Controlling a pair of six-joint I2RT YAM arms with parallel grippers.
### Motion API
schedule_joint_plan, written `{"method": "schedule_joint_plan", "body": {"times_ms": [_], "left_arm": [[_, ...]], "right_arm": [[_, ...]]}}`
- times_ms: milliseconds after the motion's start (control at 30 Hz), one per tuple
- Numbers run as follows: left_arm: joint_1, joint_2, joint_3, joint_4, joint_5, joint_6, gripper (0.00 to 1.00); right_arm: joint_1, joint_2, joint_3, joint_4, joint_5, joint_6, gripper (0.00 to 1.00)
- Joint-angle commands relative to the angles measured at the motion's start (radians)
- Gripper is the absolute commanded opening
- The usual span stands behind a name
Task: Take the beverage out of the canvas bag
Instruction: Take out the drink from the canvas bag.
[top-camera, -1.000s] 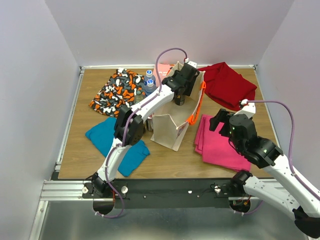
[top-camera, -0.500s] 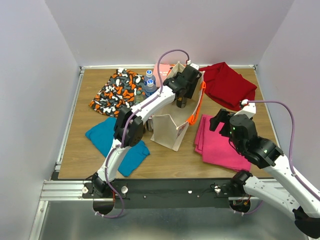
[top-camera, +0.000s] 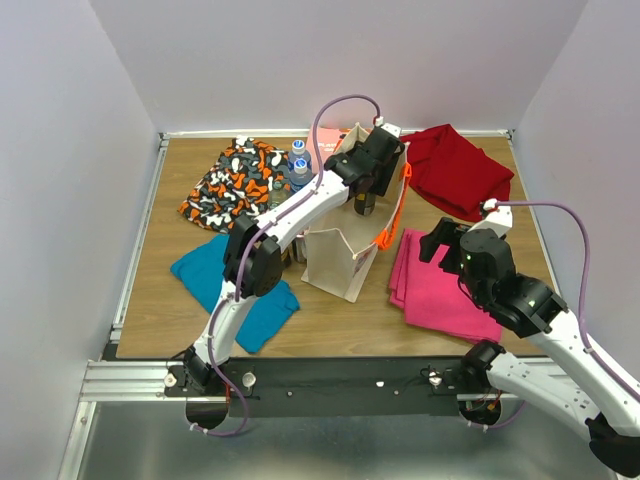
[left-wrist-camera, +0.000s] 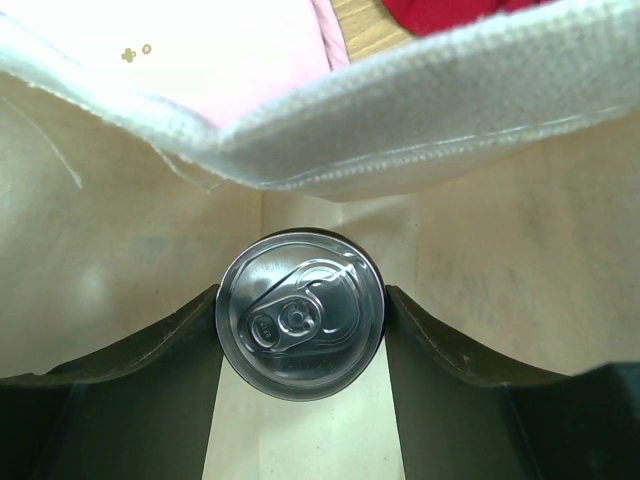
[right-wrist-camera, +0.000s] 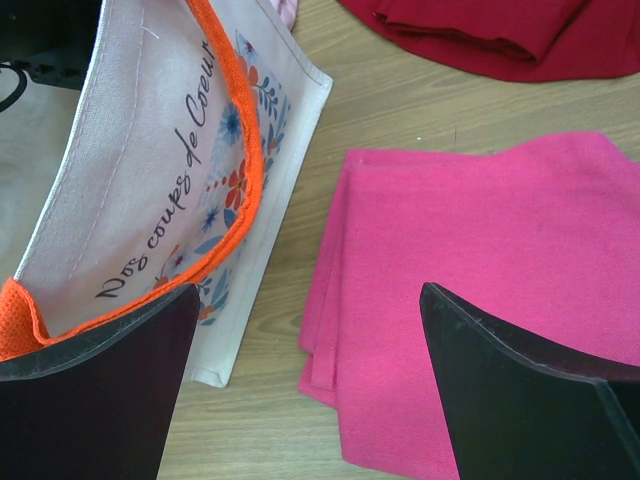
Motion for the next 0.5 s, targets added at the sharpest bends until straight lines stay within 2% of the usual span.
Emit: {"method": "schedule_joint_plan", "body": {"times_ms": [0, 467], "left_arm": [[-0.004, -0.085, 0.033, 0.017, 0.002, 0.003, 0.00], [-0.005, -0.142, 0.038, -0.011, 0.040, 0.000, 0.00]], "right_arm": [[-0.001, 0.005, 0.001, 0.009, 0.022, 0.007, 1.00], [-0.001, -0.005, 0.001, 0.012, 0.013, 0.004, 1.00]]}}
